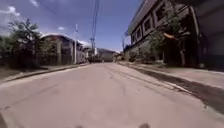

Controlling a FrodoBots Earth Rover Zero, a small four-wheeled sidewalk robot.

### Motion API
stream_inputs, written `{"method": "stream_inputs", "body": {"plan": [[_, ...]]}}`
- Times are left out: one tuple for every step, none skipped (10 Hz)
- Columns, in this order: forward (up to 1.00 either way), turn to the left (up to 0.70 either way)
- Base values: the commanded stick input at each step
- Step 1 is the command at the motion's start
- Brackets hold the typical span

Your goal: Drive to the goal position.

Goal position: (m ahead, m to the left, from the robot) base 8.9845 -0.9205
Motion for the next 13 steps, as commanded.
{"method": "stream_inputs", "body": {"plan": [[1.00, 0.00], [1.00, 0.00], [1.00, 0.00], [1.00, 0.00], [1.00, 0.00], [1.00, 0.00], [1.00, 0.00], [1.00, 0.00], [1.00, 0.00], [1.00, 0.00], [1.00, 0.00], [1.00, 0.00], [1.00, 0.00]]}}
